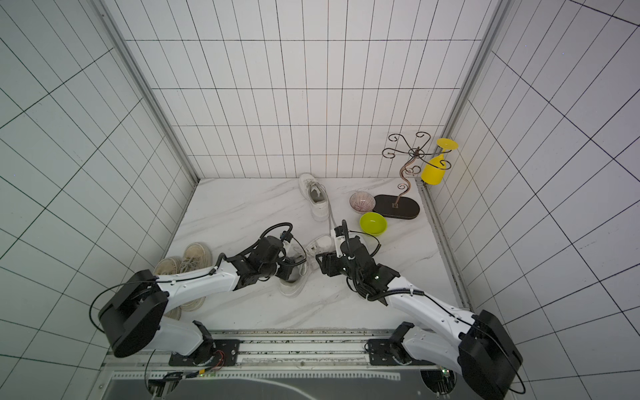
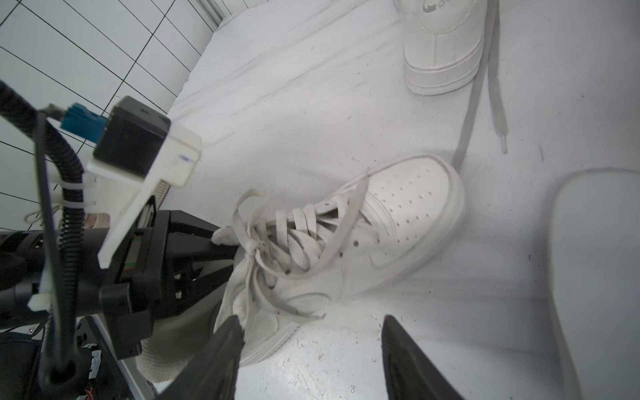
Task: Remove the insole from the shoe
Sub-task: Move the shoe to the center of the board, then untie the shoelace on the shoe.
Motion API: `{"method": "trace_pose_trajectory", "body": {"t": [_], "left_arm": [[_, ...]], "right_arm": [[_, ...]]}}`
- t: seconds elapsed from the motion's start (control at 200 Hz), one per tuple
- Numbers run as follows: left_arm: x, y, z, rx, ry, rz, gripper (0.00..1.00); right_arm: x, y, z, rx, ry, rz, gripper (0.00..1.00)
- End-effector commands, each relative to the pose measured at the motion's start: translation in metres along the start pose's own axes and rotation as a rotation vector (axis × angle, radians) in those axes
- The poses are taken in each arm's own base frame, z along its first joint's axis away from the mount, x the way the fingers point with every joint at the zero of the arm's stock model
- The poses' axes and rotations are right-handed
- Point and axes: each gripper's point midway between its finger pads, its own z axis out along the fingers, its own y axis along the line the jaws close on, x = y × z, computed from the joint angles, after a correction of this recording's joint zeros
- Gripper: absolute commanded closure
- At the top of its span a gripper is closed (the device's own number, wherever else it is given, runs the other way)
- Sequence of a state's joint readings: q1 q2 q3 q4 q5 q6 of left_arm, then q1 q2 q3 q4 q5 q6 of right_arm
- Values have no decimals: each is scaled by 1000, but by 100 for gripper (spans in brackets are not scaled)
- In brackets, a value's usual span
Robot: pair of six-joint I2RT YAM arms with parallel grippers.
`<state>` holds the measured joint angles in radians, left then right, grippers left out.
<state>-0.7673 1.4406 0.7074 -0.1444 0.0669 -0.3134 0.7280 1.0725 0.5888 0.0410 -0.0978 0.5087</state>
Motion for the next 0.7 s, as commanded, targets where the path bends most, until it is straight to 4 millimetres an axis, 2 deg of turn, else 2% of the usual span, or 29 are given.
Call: {"method": "trace_pose_trajectory", "body": {"t": [0.0,0.09,0.16,0.2,0.35,0.525,0.695], "left_arm": [[-4,-23,-1,92,-54,78,93],[-2,-27,-3,122,-64,90,96],[-3,-26,-3,115,-74,90,97],[-3,-24,-3,103,-75,93,100],[-1,-22,-5,101,-87,107,100],[-3,-22,-10,104,-118,113,100],[-2,-25,-8,124,-118,121,100]], "right_arm": [[8,6,-8,-92,-47,-58,36],[6,9,-19,-130,-122,-84,37],[6,10,-21,-134,-118,-113,38],[8,11,-19,-131,-94,-123,38],[23,9,-6,-123,9,-140,44],[25,13,0,-129,53,-145,51],[27,9,2,-81,67,-204,51]]}}
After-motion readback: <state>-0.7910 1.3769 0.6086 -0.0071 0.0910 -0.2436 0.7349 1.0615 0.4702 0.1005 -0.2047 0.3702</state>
